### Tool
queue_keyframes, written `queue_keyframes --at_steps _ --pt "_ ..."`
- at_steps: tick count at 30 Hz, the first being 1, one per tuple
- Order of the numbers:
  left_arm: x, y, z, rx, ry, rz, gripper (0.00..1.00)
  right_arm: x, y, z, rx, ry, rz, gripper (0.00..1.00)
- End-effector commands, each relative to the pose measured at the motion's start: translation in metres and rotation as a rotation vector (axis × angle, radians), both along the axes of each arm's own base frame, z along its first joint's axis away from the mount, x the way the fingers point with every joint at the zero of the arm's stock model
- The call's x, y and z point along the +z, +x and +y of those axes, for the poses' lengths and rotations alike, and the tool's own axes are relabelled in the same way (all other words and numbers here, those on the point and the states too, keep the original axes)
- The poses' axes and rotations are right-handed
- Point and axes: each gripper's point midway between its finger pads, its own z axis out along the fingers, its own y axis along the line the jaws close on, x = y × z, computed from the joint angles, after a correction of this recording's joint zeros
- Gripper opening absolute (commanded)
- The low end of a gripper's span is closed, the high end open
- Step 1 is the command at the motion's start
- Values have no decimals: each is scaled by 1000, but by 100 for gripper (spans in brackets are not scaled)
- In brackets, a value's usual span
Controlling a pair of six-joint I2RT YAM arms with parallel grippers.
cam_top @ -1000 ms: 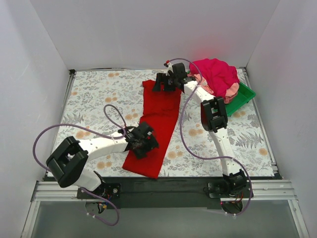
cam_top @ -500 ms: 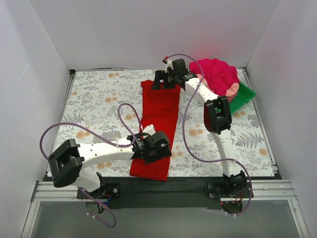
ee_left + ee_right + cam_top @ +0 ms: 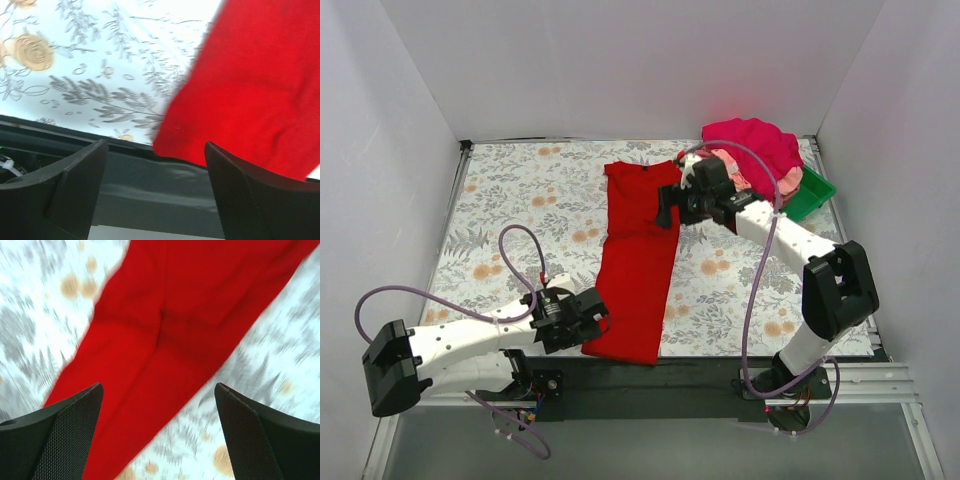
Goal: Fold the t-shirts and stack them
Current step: Fold the tshirt
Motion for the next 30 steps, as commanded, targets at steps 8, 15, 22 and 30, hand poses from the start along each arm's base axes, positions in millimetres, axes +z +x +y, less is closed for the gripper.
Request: queue_keyframes --at_steps 8,15,22,30 --pt "-23 -6 -18 238 -188 67 45 -37 -95 -2 23 -89 4 98" --pt "-40 -9 -21 238 -180 109 10 -40 -149 -2 86 -81 -19 98" --pt "-40 -15 -17 224 -208 115 0 -74 -255 14 417 -194 -4 96" --pt "-44 -25 -12 221 -235 142 0 -100 -333 39 682 -211 10 87"
